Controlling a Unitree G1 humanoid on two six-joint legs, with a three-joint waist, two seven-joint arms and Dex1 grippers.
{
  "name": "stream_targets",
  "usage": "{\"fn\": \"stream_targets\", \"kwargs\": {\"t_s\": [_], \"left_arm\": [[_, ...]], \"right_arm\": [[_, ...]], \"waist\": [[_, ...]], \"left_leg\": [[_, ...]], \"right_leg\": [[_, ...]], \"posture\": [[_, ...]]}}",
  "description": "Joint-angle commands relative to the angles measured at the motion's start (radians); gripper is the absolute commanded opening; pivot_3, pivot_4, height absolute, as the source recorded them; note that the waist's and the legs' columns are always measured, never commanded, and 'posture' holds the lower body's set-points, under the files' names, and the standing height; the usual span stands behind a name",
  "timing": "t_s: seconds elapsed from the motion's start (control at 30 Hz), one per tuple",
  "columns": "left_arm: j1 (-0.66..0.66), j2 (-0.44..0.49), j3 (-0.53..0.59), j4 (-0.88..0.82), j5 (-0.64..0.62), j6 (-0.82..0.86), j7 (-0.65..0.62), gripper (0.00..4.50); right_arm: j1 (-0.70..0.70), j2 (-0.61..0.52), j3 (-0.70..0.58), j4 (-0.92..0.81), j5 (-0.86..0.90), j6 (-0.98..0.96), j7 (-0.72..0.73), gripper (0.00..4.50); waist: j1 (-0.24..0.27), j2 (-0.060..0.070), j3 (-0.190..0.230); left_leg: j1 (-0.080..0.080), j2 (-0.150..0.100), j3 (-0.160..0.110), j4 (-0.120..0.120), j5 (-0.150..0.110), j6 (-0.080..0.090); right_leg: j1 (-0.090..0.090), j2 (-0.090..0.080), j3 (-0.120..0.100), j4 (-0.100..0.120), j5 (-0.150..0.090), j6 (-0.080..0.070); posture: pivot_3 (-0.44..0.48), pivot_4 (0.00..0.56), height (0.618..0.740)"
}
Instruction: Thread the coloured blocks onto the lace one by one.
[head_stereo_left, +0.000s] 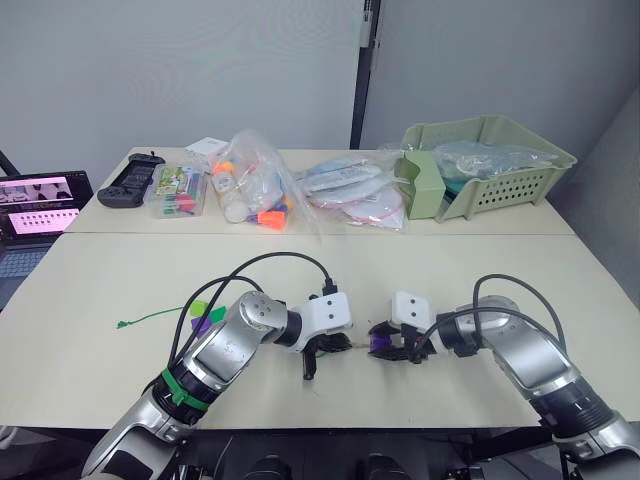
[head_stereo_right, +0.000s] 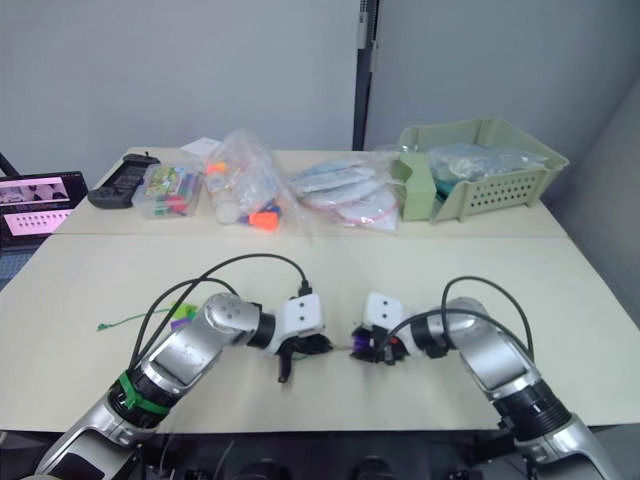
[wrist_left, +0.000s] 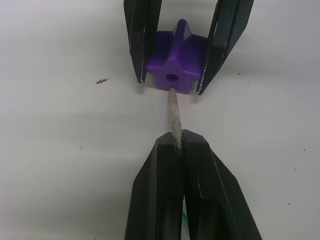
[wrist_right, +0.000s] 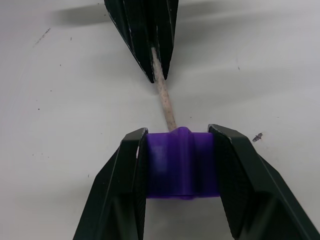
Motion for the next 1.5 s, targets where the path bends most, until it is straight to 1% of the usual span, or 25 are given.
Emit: {"fn": "stream_targets", "kwargs": {"t_s": [0.03,0.17,0.37,0.97,1.03,1.1,1.2,1.33,1.5], "left_arm": [[-0.016,0.013,0.024,-0.053,-0.014,-0.006,0.003,0.00],[-0.012,0.027,0.028,-0.067,-0.021,0.006,0.007,0.00],[-0.020,0.023,0.024,-0.073,-0.029,0.007,0.010,0.00],[-0.065,-0.039,-0.030,-0.035,-0.039,-0.015,0.002,0.00],[-0.082,-0.092,-0.051,0.001,-0.050,-0.025,0.002,0.00],[-0.084,-0.143,-0.077,0.051,-0.046,-0.069,0.002,0.00],[-0.071,-0.191,-0.086,0.101,-0.045,-0.111,0.000,0.00],[-0.076,-0.231,-0.091,0.157,-0.028,-0.160,-0.002,0.00],[-0.094,-0.249,-0.065,0.157,-0.026,-0.172,-0.007,0.00]], "right_arm": [[0.022,-0.014,0.013,0.004,-0.025,0.008,-0.005,1.38],[0.023,-0.018,0.014,0.005,-0.025,0.006,-0.004,1.38],[0.020,-0.016,0.021,0.008,-0.027,0.004,-0.003,1.38],[0.026,-0.016,0.017,-0.017,-0.021,0.026,-0.014,1.38],[0.025,-0.013,0.019,-0.018,-0.022,0.029,-0.017,1.38],[0.024,-0.009,0.020,-0.022,-0.021,0.035,-0.021,1.38],[0.028,-0.007,0.015,-0.031,-0.019,0.046,-0.025,1.38],[0.038,-0.007,0.007,-0.048,-0.020,0.060,-0.026,1.38],[0.051,-0.010,-0.001,-0.062,-0.020,0.070,-0.028,1.38]], "waist": [[0.000,0.000,0.000],[0.000,0.000,0.000],[0.000,0.000,0.000],[0.002,0.000,0.000],[0.005,0.000,0.000],[0.011,0.000,0.000],[0.018,0.000,0.000],[0.018,0.000,0.000],[0.018,0.000,0.000]], "left_leg": [[0.000,0.000,0.000,0.000,0.000,0.000],[0.000,0.000,0.000,0.000,0.000,0.000],[0.000,0.000,0.000,0.000,0.000,0.000],[0.000,0.000,0.000,0.000,0.000,0.000],[0.000,0.000,0.000,0.000,0.000,0.000],[0.000,-0.001,0.000,0.001,0.000,0.000],[0.002,-0.001,0.000,0.002,0.000,0.000],[0.005,-0.001,0.000,0.002,0.000,0.001],[0.006,-0.001,-0.001,-0.001,0.000,0.001]], "right_leg": [[0.000,0.000,0.000,0.000,0.000,0.000],[0.000,0.000,0.000,0.000,0.000,0.000],[0.000,0.000,0.000,-0.001,0.000,0.000],[0.001,0.000,0.000,-0.001,0.000,0.000],[0.001,0.000,0.000,-0.001,0.000,0.000],[0.002,0.000,0.000,-0.002,0.000,0.000],[0.008,0.000,0.000,-0.007,-0.001,0.001],[0.013,-0.001,-0.001,-0.010,0.000,0.002],[0.012,0.000,-0.001,-0.010,0.000,0.002]], "posture": [[0.000,0.150,0.740],[0.000,0.150,0.740],[0.000,0.150,0.740],[0.000,0.150,0.740],[0.000,0.150,0.740],[0.000,0.150,0.740],[0.000,0.150,0.740],[0.000,0.150,0.740],[0.000,0.150,0.740]]}}
